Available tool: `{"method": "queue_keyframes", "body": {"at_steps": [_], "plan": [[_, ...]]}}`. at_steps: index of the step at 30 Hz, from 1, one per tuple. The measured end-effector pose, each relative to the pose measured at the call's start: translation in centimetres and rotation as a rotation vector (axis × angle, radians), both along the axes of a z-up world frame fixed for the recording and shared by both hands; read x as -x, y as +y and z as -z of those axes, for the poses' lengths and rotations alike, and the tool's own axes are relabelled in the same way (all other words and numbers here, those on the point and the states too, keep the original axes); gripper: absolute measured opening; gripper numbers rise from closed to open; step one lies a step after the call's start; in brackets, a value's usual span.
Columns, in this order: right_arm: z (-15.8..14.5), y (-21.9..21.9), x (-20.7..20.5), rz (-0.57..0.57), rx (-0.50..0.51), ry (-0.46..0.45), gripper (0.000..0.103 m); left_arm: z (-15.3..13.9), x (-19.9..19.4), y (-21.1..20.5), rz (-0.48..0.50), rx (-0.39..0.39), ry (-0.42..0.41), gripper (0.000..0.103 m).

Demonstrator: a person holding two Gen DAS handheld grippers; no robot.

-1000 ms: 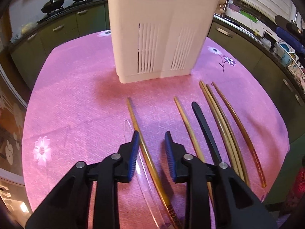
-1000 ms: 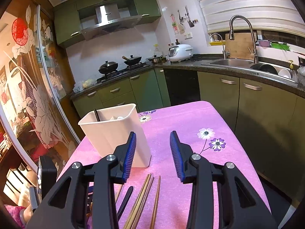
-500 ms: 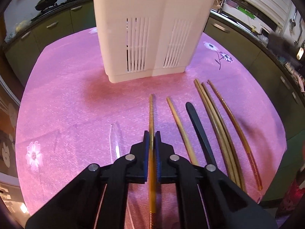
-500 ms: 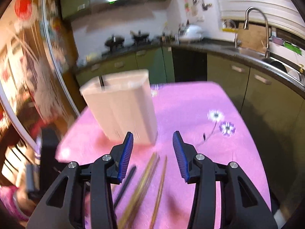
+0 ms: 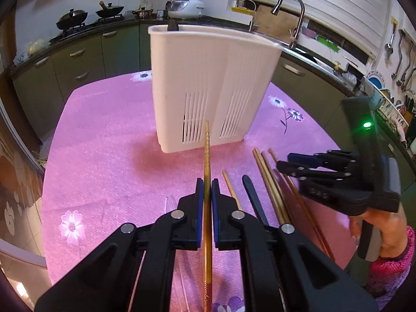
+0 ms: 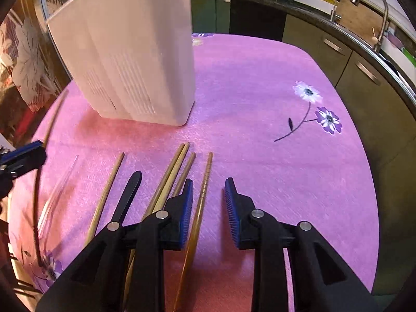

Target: Organize utensils

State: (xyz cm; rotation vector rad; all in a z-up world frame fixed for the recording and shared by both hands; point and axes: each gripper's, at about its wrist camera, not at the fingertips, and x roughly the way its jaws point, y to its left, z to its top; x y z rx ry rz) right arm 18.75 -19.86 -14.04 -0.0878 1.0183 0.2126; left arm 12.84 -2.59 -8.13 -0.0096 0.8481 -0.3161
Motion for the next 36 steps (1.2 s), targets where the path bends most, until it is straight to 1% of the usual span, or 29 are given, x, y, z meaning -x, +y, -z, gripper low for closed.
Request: {"method": "queue_keyframes", "body": {"at_steps": [4,7,8,10,12,16,20,24,36], "plan": [[0.3,0.6,-0.8,-0.007,0.023,0.033,0.025,-0.6,0.4,0.5,-0.004,0.029,-0.016,0.006],[0.4,0.7,-1.1,-0.024,0.001,0.052,0.014,-1.0,0.7,0.8,0.002,0.042,-0.027,0.006],[0.5,0.8,-1.1,-0.034,-0.009,0.056,0.007,-1.1,0.9,0.8,0.004,0.044,-0.031,0.006],[0.5,0.7,-1.3,-0.033,-0.024,0.064,0.006,-1.4,1.1,0.9,0.010,0.047,-0.040,0.006],[0.1,0.0,-1.4,-0.031,-0.080,0.064,0.006,-1.7,1.3,0.9,0.015,0.048,-0.050,0.006],[-2.2,-0.7,-0.7,-0.037,-0.122,0.005,0.006,-2.4,1.8,1.1,0.022,0.055,-0.063,0.006],[-5.8,-1.3,0.9,-0.055,-0.172,-0.083,0.006,-3.4,2.3,1.1,0.030,0.061,-0.085,0.006],[-8.6,-1.5,2.8,-0.068,-0.206,-0.148,0.006,-4.5,3.1,1.1,0.038,0.067,-0.112,0.006],[-14.9,-1.7,6.9,-0.120,-0.273,-0.274,0.006,-7.6,4.6,0.7,0.061,0.068,-0.194,0.006]]}}
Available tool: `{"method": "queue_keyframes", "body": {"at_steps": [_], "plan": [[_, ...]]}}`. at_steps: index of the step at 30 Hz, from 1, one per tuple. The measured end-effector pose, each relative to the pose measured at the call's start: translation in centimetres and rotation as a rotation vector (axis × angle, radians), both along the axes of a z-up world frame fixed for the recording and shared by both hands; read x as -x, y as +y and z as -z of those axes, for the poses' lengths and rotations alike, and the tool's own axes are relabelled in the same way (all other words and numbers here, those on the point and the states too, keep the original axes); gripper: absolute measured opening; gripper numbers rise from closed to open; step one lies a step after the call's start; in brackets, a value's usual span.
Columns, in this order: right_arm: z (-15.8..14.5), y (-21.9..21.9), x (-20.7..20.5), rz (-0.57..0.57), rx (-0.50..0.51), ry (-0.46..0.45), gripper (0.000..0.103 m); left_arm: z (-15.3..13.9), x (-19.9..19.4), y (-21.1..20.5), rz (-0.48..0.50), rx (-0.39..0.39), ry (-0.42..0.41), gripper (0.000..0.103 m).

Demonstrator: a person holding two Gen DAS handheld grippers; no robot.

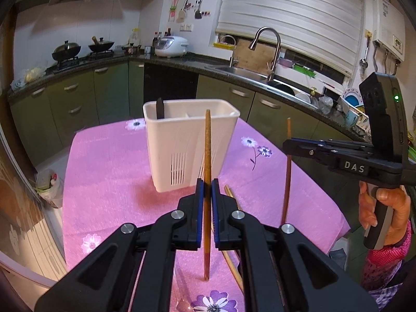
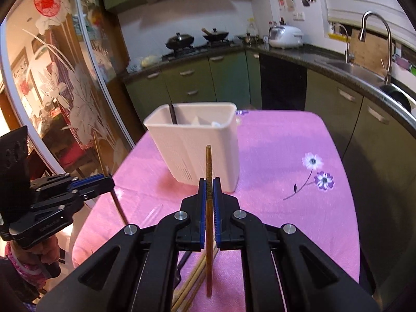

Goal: Organize utensils
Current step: 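Lift the chopstick with the left tool while the right tool grasps another chopstick, then lower both chopsticks into the caddy and open the left tool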

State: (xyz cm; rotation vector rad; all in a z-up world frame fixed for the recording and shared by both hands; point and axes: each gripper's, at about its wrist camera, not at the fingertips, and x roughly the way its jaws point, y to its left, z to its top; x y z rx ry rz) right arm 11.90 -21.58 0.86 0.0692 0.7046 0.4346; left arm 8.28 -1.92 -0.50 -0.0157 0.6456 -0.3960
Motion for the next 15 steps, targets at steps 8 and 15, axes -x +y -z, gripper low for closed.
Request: {"method": "queue_keyframes", "body": {"at_steps": [8,15], "plan": [[-4.8,0.0,1.2,-0.007,-0.022,-0.098,0.006,-3.0,0.3,0.0,0.017,0.013,-0.060,0.006],[-11.1,0.1,0.8,-0.008,-0.032,-0.216,0.006,-8.3,-0.6,0.0,0.037,0.033,-0.149,0.006]]}}
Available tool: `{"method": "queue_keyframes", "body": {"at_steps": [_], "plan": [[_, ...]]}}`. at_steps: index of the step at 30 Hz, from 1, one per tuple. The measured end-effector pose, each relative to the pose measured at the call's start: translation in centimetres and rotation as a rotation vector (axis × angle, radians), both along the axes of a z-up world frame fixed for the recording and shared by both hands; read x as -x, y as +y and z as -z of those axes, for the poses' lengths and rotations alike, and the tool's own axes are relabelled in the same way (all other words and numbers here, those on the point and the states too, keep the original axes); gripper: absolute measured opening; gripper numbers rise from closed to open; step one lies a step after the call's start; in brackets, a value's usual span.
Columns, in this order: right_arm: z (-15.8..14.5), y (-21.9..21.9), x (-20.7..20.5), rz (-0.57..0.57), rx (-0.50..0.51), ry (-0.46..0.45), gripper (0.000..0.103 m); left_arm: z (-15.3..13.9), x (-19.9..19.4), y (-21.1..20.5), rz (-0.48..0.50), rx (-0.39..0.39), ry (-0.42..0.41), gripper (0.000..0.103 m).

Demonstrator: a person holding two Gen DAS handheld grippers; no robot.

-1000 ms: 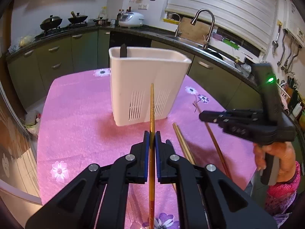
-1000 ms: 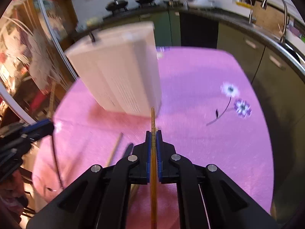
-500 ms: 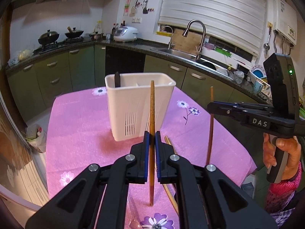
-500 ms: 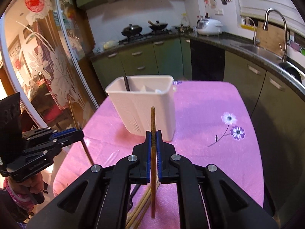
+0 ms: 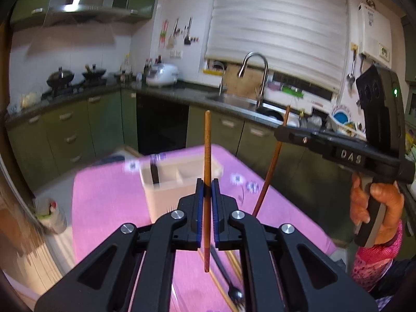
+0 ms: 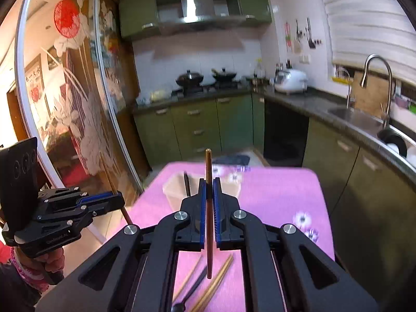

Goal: Organize utensils
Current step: 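Lower both chopsticks into the caddy and open the left tool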

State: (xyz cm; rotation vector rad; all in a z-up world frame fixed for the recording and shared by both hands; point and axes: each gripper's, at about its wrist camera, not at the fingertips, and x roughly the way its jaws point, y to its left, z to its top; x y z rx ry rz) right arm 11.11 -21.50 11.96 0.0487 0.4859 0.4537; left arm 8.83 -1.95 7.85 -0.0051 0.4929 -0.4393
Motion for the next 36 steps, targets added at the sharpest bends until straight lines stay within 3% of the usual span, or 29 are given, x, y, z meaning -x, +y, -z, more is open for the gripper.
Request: {"method": "queue_keyframes", "body": {"at_steps": [8,15,19,24,30,32,34,36], "plan": [[-5.7,-0.1,-0.4,0.004,-0.039,-0.103,0.006,-6.4,-3.8,-0.6,-0.063,0.004,-0.180,0.006],[-9.6,0.5,-1.8,0.010,-0.050,-0.188,0.006,-5.5,-8.1,-1.0,-0.142,0.004,-0.234,0.006],[-10.6,1.3,-4.1,0.033,-0.054,-0.214,0.006,-3.3,-10.3,-1.1,-0.168,-0.027,-0.191,0.006],[-9.1,2.5,-8.2,0.046,-0.049,-0.182,0.006,0.1,-11.4,-1.2,-0.163,-0.062,-0.112,0.006],[-4.4,3.4,-11.8,0.079,-0.043,-0.134,0.006,3.1,-11.4,-0.9,-0.147,-0.081,-0.047,0.007],[-2.8,3.7,-12.5,0.084,-0.040,-0.127,0.006,3.4,-11.1,-0.7,-0.144,-0.073,-0.041,0.012],[-1.3,3.9,-13.0,0.084,-0.035,-0.112,0.006,3.4,-10.3,-0.3,-0.142,-0.058,-0.042,0.026],[0.1,4.4,-13.3,0.080,-0.029,-0.102,0.006,3.2,-9.5,-0.1,-0.142,-0.047,-0.045,0.033]]}}
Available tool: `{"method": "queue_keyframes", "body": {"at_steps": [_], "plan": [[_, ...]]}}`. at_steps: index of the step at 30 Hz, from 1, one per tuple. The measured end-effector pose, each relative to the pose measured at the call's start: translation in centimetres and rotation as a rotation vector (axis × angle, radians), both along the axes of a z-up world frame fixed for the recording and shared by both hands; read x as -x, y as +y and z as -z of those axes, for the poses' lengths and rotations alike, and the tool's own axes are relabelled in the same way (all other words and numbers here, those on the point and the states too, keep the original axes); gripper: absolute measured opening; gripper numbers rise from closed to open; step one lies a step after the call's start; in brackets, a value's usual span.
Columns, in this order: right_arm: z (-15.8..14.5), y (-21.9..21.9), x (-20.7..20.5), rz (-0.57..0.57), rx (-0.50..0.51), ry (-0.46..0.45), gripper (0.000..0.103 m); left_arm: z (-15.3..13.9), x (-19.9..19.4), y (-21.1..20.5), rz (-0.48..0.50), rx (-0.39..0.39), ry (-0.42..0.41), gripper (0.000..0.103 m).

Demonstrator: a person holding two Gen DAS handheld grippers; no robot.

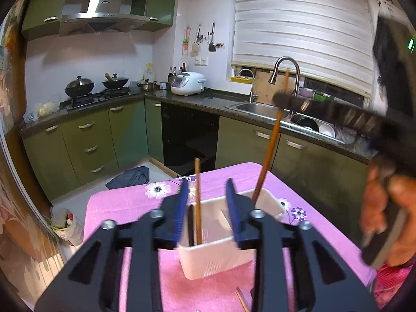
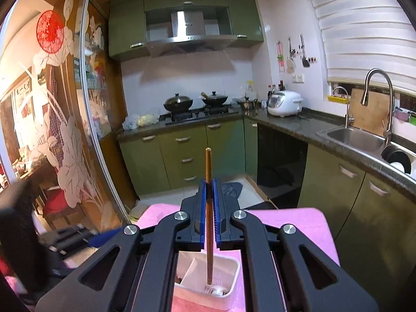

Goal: Organize utensils
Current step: 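Lower both chopsticks into the caddy and open the left tool, then open the right tool over the caddy while the left tool returns to the table, then close the left tool on the clear plastic utensil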

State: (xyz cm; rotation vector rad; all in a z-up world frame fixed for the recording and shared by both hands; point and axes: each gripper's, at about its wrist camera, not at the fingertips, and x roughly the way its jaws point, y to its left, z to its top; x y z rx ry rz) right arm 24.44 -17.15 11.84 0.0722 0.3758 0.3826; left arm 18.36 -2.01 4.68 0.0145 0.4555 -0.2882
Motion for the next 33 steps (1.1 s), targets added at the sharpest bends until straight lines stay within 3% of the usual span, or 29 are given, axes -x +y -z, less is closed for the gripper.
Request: {"method": "queue_keyframes", "body": {"at_steps": [6,10,13,16,19,21,24,28,33], "plan": [[3.6,1.1,-0.1,-0.003,0.029,0.026,0.006,-0.1,3.0,0.4,0.018,-0.005,0.005,0.034],[4.6,1.2,0.6,-0.009,0.034,0.029,0.007,0.9,4.6,0.7,0.019,-0.008,0.034,0.041],[4.3,0.7,2.0,0.000,0.033,0.006,0.015,2.4,5.5,0.9,0.019,-0.026,0.064,0.042],[3.6,-0.4,4.6,0.007,0.023,-0.025,0.015,4.8,5.9,1.0,0.029,-0.040,0.141,0.042],[3.7,-2.1,8.0,0.025,0.023,-0.047,0.029,8.2,6.0,0.9,0.025,-0.082,0.245,0.042],[4.5,-3.4,10.2,0.043,0.024,-0.045,0.030,10.8,5.9,0.6,0.021,-0.131,0.317,0.042],[6.8,-5.5,12.6,0.068,0.014,0.006,0.030,14.5,5.9,0.3,0.025,-0.184,0.427,0.041],[10.7,-7.3,13.7,0.109,0.024,0.109,0.032,17.5,6.2,0.1,0.029,-0.213,0.508,0.033],[15.0,-8.4,12.9,0.120,0.032,0.243,0.034,18.2,6.6,-0.1,0.017,-0.216,0.527,0.033]]}}
